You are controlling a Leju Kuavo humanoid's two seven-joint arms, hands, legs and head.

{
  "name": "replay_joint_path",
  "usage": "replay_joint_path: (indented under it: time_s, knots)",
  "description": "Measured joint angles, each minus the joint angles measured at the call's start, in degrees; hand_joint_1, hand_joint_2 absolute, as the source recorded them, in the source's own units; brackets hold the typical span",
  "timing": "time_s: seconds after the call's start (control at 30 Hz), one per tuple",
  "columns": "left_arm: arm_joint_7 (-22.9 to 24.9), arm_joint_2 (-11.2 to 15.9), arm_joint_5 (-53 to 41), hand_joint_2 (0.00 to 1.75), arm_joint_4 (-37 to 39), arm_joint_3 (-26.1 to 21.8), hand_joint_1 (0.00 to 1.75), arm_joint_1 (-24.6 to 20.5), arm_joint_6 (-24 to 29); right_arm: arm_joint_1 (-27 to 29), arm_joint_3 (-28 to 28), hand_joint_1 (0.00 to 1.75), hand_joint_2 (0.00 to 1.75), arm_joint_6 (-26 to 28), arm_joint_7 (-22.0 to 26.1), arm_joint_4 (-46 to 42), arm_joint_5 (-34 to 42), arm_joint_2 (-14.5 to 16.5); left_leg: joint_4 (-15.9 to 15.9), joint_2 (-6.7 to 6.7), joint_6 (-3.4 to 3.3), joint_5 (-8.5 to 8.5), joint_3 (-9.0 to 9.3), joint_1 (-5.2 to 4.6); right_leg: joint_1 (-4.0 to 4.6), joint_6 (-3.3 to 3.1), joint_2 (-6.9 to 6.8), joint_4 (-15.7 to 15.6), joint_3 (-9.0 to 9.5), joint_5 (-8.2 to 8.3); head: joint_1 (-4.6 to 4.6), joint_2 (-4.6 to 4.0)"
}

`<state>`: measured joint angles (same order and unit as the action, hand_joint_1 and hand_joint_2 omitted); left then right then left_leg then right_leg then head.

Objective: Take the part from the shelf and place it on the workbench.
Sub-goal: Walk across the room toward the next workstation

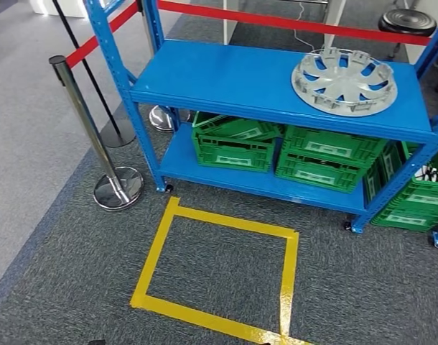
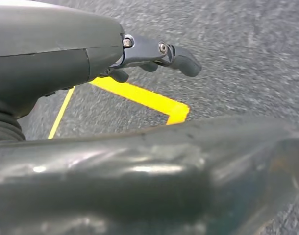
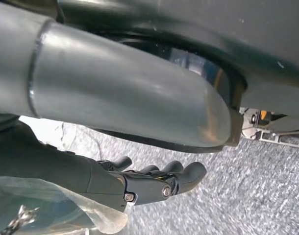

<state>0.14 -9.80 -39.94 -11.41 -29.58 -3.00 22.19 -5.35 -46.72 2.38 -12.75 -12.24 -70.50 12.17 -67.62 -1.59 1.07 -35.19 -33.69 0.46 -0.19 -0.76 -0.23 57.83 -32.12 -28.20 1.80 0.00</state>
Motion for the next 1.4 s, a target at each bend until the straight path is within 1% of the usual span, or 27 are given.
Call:
replay_joint_path:
  time_s: [0.03,0.07,0.1,0.13,0.2,0.23,0.3,0.4,0.47,0.53,0.57,0.6,0.63,0.7,0.73,0.8,0.87,0.93,0.97,1.03,1.1,1.13,1.17,1.23,1.27,1.3,1.4]
  knots:
    - [-0.13,0.02,-0.11,0.00,0.00,-0.05,0.00,0.17,0.11,-0.03,0.01,0.00,0.00,-0.08,-0.03,0.00,-0.24,0.00,-3.68,0.54,-0.03,-1.36,-1.68,0.00,0.06,-0.16,0.73,0.01,-0.03,0.05,-0.02,0.00]
    - [-0.23,0.05,-0.23,0.00,0.00,-0.08,0.00,0.30,0.24,-0.03,0.01,0.00,0.00,-0.22,-0.05,0.00,-0.51,0.00,-5.86,0.72,-0.11,-1.66,-2.78,-0.01,0.13,-0.26,1.42,0.03,-0.02,0.08,-0.03,0.00]
    - [-0.30,0.08,-0.39,0.00,0.00,-0.08,0.00,0.37,0.38,-0.03,0.01,0.00,0.00,-0.40,-0.10,0.00,-0.74,0.00,-5.96,0.78,-0.28,-0.81,-3.01,-0.03,0.19,-0.31,2.01,0.04,0.04,0.10,-0.04,0.00]
    - [-0.35,0.12,-0.55,0.00,0.00,-0.08,0.00,0.33,0.56,-0.05,0.01,0.00,0.00,-0.61,-0.21,0.00,-0.91,0.00,-3.85,0.85,-0.52,1.04,-2.28,-0.05,0.23,-0.33,2.45,0.05,0.15,0.09,-0.05,0.00]
    - [-0.38,0.20,-0.79,0.00,0.00,-0.09,0.00,0.10,0.96,-0.11,0.01,0.00,0.00,-0.87,-0.54,0.01,-1.07,0.01,3.52,1.40,-1.17,5.27,0.55,-0.17,0.35,-0.22,3.09,0.09,0.32,0.02,-0.06,0.00]
    - [-0.38,0.23,-0.83,0.00,0.00,-0.09,0.00,0.00,1.15,-0.16,0.01,0.00,0.00,-0.96,-0.69,0.01,-1.09,0.02,6.73,1.74,-1.40,6.44,1.74,-0.23,0.44,-0.04,3.25,0.17,0.24,-0.02,-0.07,0.00]
    - [-0.39,0.28,-0.92,0.00,0.00,-0.09,0.00,-0.09,1.41,-0.22,0.01,0.00,0.00,-1.03,-0.86,0.02,-1.14,0.04,9.31,2.16,-1.60,6.74,2.49,-0.39,0.51,0.50,3.35,0.24,-0.13,0.01,-0.07,0.00]
    - [-0.43,0.29,-1.07,0.00,0.00,-0.11,0.00,0.00,1.91,-0.24,0.01,0.00,0.00,-1.03,-1.01,0.01,-1.28,-0.01,10.11,1.91,-2.19,7.12,2.62,-0.07,0.47,1.46,2.81,0.73,-0.73,-0.48,-0.03,0.00]
    - [-0.47,0.26,-1.23,0.00,0.00,-0.14,0.00,-0.05,2.22,-0.30,0.01,0.00,0.00,-1.02,-1.05,0.00,-1.41,-0.04,10.54,1.59,-2.70,7.39,2.76,0.16,0.35,2.00,1.54,4.90,-2.75,-3.08,0.29,0.00]
    - [-0.49,0.18,-1.31,0.00,0.00,-0.16,0.00,0.06,2.37,-0.54,0.03,0.00,0.00,-1.02,-0.98,0.00,-1.47,-0.04,10.53,1.07,-2.88,7.36,2.73,0.12,0.19,2.50,0.72,12.53,-6.21,-6.69,0.56,0.00]
    - [-0.49,0.15,-1.31,0.00,0.00,-0.17,0.00,0.14,2.46,-0.67,0.04,0.00,0.00,-1.02,-0.95,0.00,-1.47,-0.04,10.52,0.78,-2.89,7.33,2.75,0.11,0.14,2.69,0.58,15.42,-7.44,-7.61,0.58,0.00]
    - [-0.49,0.13,-1.31,0.00,0.00,-0.18,0.00,0.17,2.55,-0.77,0.05,0.00,0.00,-1.02,-0.97,0.00,-1.46,-0.04,10.50,0.56,-2.87,7.29,2.78,0.11,0.08,2.84,0.48,16.46,-7.77,-7.48,0.58,0.00]
    - [-0.49,0.08,-1.32,0.00,0.00,-0.19,0.00,0.16,2.62,-0.80,0.05,0.00,0.00,-1.02,-1.03,0.00,-1.46,-0.05,10.48,0.46,-2.81,7.24,2.85,0.12,0.01,2.92,0.36,15.17,-6.97,-6.26,0.59,0.00]
    - [-0.49,-0.06,-1.35,0.00,0.00,-0.19,0.00,0.11,2.75,-0.72,0.05,0.00,0.00,-1.03,-1.21,0.00,-1.47,-0.07,10.44,0.43,-2.51,7.03,3.10,0.12,-0.21,2.96,-0.03,7.88,-3.16,-2.55,0.60,0.00]
    - [-0.49,-0.11,-1.37,0.00,0.00,-0.21,0.00,0.10,2.79,-0.65,0.05,0.00,0.00,-1.07,-1.29,0.01,-1.48,-0.08,10.29,0.43,-2.26,6.88,3.15,0.01,-0.22,2.88,-0.20,4.09,-1.25,-1.39,0.60,0.00]
    - [-0.49,-0.14,-1.37,0.00,0.00,-0.32,0.00,0.09,2.86,-0.47,0.05,0.00,0.00,-1.21,-1.39,0.03,-1.45,-0.09,10.04,0.38,-1.68,6.76,3.01,-0.24,-0.14,2.34,-0.28,0.32,0.77,-0.96,0.49,0.01]
    - [-0.49,-0.15,-1.39,0.00,0.00,-0.44,0.00,0.06,2.91,-0.26,0.05,0.00,0.00,-1.42,-1.45,0.04,-1.37,-0.08,9.89,0.27,-1.21,6.71,2.87,-0.31,-0.11,1.59,-0.03,0.16,0.96,-1.13,0.31,0.01]
    - [-0.46,-0.15,-1.49,0.00,0.00,-0.49,0.00,0.02,2.97,-0.14,0.05,0.00,0.00,-1.60,-1.52,0.04,-1.26,-0.07,8.31,0.45,-0.70,5.52,2.34,-0.21,-0.28,0.99,0.05,-0.01,1.09,-1.11,0.13,0.01]
    - [-0.41,-0.14,-1.55,0.00,0.00,-0.49,0.00,0.01,2.99,-0.14,0.05,0.00,0.00,-1.67,-1.56,0.04,-1.22,-0.07,6.08,0.59,-0.43,4.21,1.40,-0.16,-0.38,0.68,0.06,-0.10,1.23,-1.11,0.03,0.01]
    - [-0.27,-0.14,-1.66,0.00,0.00,-0.51,0.00,0.13,2.99,-0.12,0.05,0.00,0.00,-1.78,-1.63,0.04,-1.14,-0.07,-1.21,0.79,-0.10,0.88,-2.02,-0.09,-0.32,0.26,0.11,-0.09,1.34,-1.25,-0.11,0.00]
    - [-0.21,-0.14,-1.77,0.00,0.00,-0.52,0.00,0.34,2.99,-0.08,0.05,0.00,0.00,-1.89,-1.65,0.04,-1.03,-0.07,-6.48,0.80,-0.08,-0.33,-4.81,-0.08,-0.19,0.05,0.32,-0.06,1.47,-1.39,-0.11,0.00]
    - [-0.21,-0.14,-1.84,0.00,0.00,-0.52,0.00,0.40,2.99,-0.07,0.05,0.00,0.00,-1.93,-1.67,0.04,-0.97,-0.07,-6.30,0.81,-0.21,0.68,-4.96,-0.08,-0.12,0.01,0.50,-0.04,1.62,-1.47,-0.12,0.00]
    - [-0.21,-0.14,-1.90,0.00,0.00,-0.52,0.00,0.43,2.99,-0.07,0.05,0.00,0.00,-1.96,-1.68,0.04,-0.90,-0.06,-3.85,0.84,-0.45,2.74,-4.07,-0.10,-0.05,0.02,0.67,-0.04,1.85,-1.58,-0.11,0.00]
    - [-0.21,-0.13,-2.03,0.00,0.00,-0.52,0.00,0.43,2.98,-0.06,0.05,0.00,0.00,-1.98,-1.71,0.07,-0.79,-0.01,3.64,1.15,-1.18,6.92,-1.03,-0.25,0.12,0.19,0.93,-0.01,2.14,-1.92,-0.11,0.00]
    - [-0.22,-0.13,-2.08,0.00,0.00,-0.52,0.00,0.39,2.98,-0.05,0.05,0.00,0.00,-2.00,-1.73,0.09,-0.74,0.02,6.68,1.31,-1.47,7.87,0.22,-0.36,0.20,0.39,1.02,0.06,2.11,-2.05,-0.13,0.00]
    - [-0.24,-0.13,-2.11,0.00,0.00,-0.52,0.00,0.36,2.98,-0.03,0.05,0.00,0.00,-2.02,-1.76,0.11,-0.72,0.04,8.29,1.44,-1.66,8.02,0.81,-0.48,0.22,0.62,1.07,0.11,1.97,-2.11,-0.08,0.00]
    - [-0.30,-0.16,-2.16,0.00,0.00,-0.52,0.00,0.45,2.97,-0.02,0.03,0.00,0.00,-2.02,-1.81,0.14,-0.67,0.03,9.39,1.44,-1.94,7.72,1.10,-0.46,0.17,1.47,1.06,0.10,1.79,-2.23,-0.02,0.00]
